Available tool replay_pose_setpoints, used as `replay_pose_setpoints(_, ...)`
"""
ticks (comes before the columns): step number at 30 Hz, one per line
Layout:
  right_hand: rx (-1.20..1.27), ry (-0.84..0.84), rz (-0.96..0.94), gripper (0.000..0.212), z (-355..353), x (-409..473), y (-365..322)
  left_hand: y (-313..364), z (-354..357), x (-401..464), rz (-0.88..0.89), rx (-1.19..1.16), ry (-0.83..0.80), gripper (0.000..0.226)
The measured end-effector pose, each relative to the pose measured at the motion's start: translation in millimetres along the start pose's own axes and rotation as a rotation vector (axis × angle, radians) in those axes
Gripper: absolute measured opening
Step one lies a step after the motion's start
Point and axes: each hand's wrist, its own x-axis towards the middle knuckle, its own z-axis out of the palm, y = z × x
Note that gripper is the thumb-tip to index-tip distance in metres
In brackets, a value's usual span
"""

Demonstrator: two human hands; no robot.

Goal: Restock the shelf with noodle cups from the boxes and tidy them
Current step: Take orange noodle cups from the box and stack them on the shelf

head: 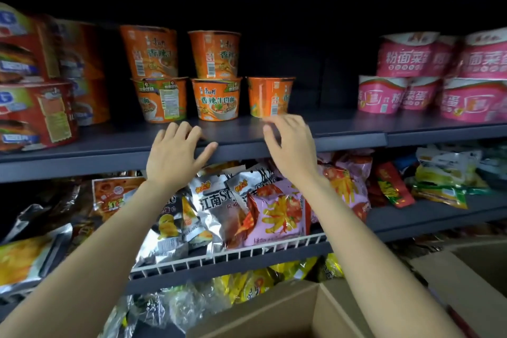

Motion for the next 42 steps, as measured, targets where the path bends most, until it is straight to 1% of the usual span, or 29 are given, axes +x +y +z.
replay_pose_setpoints(2,0.045,0.015,-0.014,0.025,-12.0,-41.0,-3.5,9.7,-3.3,-4.4,-0.061,-0.02,0.036,0.047)
replay_pose_setpoints(4,0.046,-0.023,-0.023,0.022,-20.1,-85.0,-3.1,32.1,-9.8,-22.7,-0.113,-0.116,0.141,0.033)
replay_pose_setpoints(5,0.04,-0.057,-0.019,0.021,-23.4,-107.1,-2.0,47.1,-14.4,-37.6,-0.116,-0.199,0.189,0.027)
replay_pose_setpoints(6,0.039,-0.107,-0.003,0.02,-26.0,-129.4,-0.3,62.1,-17.3,-55.9,-0.109,-0.305,0.203,0.023)
replay_pose_setpoints(7,0.043,-0.174,0.023,0.019,-28.0,-150.7,2.6,75.6,-20.1,-76.6,-0.095,-0.417,0.171,0.019)
replay_pose_setpoints(8,0.048,-0.247,0.06,0.018,-29.7,-171.0,4.8,86.2,-19.7,-99.4,-0.077,-0.516,0.088,0.017)
replay_pose_setpoints(9,0.048,-0.324,0.107,0.018,-28.8,-191.2,9.1,94.8,-18.3,-122.8,-0.066,-0.592,-0.041,0.017)
replay_pose_setpoints(10,0.047,-0.403,0.158,0.018,-27.4,-210.1,13.0,100.5,-15.1,-145.7,-0.066,-0.64,-0.21,0.018)
replay_pose_setpoints(12,0.036,-0.572,0.229,0.017,-21.8,-246.0,20.1,105.0,-3.8,-187.3,-0.089,-0.629,-0.582,0.026)
replay_pose_setpoints(13,0.01,-0.661,0.245,0.017,-18.7,-262.1,21.8,104.6,1.5,-204.6,-0.086,-0.572,-0.727,0.031)
replay_pose_setpoints(14,-0.02,-0.758,0.257,0.018,-16.5,-276.5,21.5,102.9,6.2,-220.5,-0.072,-0.509,-0.838,0.035)
replay_pose_setpoints(15,-0.042,-0.844,0.262,0.018,-13.8,-288.4,19.8,101.2,8.4,-233.5,-0.059,-0.46,-0.915,0.037)
replay_pose_setpoints(17,-0.09,-1.012,0.23,0.021,-6.4,-305.8,15.7,98.9,9.7,-252.5,-0.062,-0.42,-0.983,0.038)
replay_pose_setpoints(19,-0.103,-1.182,0.243,0.03,6.0,-315.8,12.1,100.7,5.9,-265.8,-0.087,-0.416,-0.95,0.036)
replay_pose_setpoints(20,-0.074,-1.259,0.307,0.037,12.6,-318.5,9.8,102.4,3.0,-270.7,-0.095,-0.416,-0.917,0.035)
replay_pose_setpoints(22,0.045,-1.362,0.536,0.055,28.4,-324.9,4.7,104.4,-1.2,-278.7,-0.114,-0.417,-0.85,0.034)
replay_pose_setpoints(23,0.078,-1.372,0.634,0.062,37.8,-329.4,0.5,104.4,-3.5,-282.6,-0.133,-0.425,-0.814,0.033)
replay_pose_setpoints(24,0.081,-1.374,0.687,0.066,47.6,-335.3,-5.2,104.3,-5.0,-287.1,-0.159,-0.431,-0.783,0.031)
replay_pose_setpoints(27,0.022,-1.417,0.789,0.078,76.8,-357.3,-24.4,104.8,-7.8,-297.0,-0.197,-0.42,-0.74,0.029)
replay_pose_setpoints(30,0.025,-1.499,0.922,0.105,101.1,-385.2,-36.3,105.1,-6.9,-302.0,-0.213,-0.45,-0.711,0.026)
replay_pose_setpoints(32,0.034,-1.548,0.96,0.125,113.6,-403.0,-40.9,102.5,-2.3,-305.3,-0.215,-0.464,-0.708,0.025)
replay_pose_setpoints(33,0.015,-1.56,0.953,0.131,117.5,-410.9,-43.6,101.8,-0.6,-306.4,-0.214,-0.465,-0.709,0.024)
replay_pose_setpoints(35,-0.019,-1.527,0.92,0.134,121.1,-423.7,-46.3,102.1,1.9,-307.2,-0.21,-0.458,-0.708,0.025)
replay_pose_setpoints(37,-0.011,-1.474,0.909,0.128,119.5,-423.8,-45.0,101.8,3.1,-305.6,-0.215,-0.45,-0.703,0.026)
replay_pose_setpoints(40,0.005,-1.473,0.877,0.116,106.7,-398.1,-34.3,101.3,2.7,-305.6,-0.226,-0.461,-0.703,0.025)
replay_pose_setpoints(42,-0.02,-1.47,0.858,0.116,84.4,-368.8,-25.0,100.1,2.7,-304.7,-0.237,-0.463,-0.712,0.025)
